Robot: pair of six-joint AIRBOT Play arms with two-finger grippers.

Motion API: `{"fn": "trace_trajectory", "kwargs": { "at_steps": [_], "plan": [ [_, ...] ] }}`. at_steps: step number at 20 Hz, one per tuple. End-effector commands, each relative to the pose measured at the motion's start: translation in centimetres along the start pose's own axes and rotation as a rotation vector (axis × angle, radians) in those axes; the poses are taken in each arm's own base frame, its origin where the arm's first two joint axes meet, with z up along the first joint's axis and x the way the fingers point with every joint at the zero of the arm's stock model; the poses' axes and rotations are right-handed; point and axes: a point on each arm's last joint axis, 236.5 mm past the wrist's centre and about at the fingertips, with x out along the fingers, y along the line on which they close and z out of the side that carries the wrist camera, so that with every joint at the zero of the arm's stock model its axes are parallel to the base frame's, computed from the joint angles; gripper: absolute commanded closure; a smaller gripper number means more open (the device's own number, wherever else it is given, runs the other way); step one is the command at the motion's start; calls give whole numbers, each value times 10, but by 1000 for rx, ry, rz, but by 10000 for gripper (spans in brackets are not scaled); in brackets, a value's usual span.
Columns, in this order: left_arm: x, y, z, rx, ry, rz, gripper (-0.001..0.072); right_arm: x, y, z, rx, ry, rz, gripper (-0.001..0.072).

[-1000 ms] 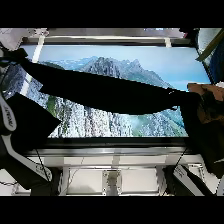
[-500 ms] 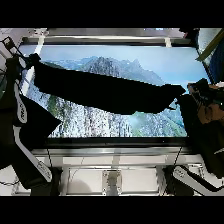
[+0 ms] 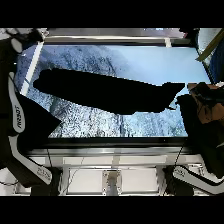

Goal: Fold the clothes and pants, and hang the long-sleeved shirts on hangers.

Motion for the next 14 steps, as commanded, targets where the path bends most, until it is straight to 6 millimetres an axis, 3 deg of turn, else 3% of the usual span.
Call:
{"fn": "trace_trajectory", "kwargs": {
  "at_steps": [1,3,5,7,10,14],
  "plan": [
    [-23,-105,-34,262,98,-155,2,31,-10,-27,-110,143,22,211],
    [-33,-157,-67,354,170,-234,2,54,-3,-50,-136,244,110,179],
    [-44,-202,-91,393,209,-304,1,76,8,-57,-128,271,210,145],
    [-50,-237,-120,427,247,-360,2,95,14,-59,-90,280,280,0],
    [-58,-281,-172,481,323,-430,2,119,19,-55,-96,318,297,-1],
    [-71,-326,-221,538,379,-502,2,148,33,-42,-160,325,246,2]
  ]
}}
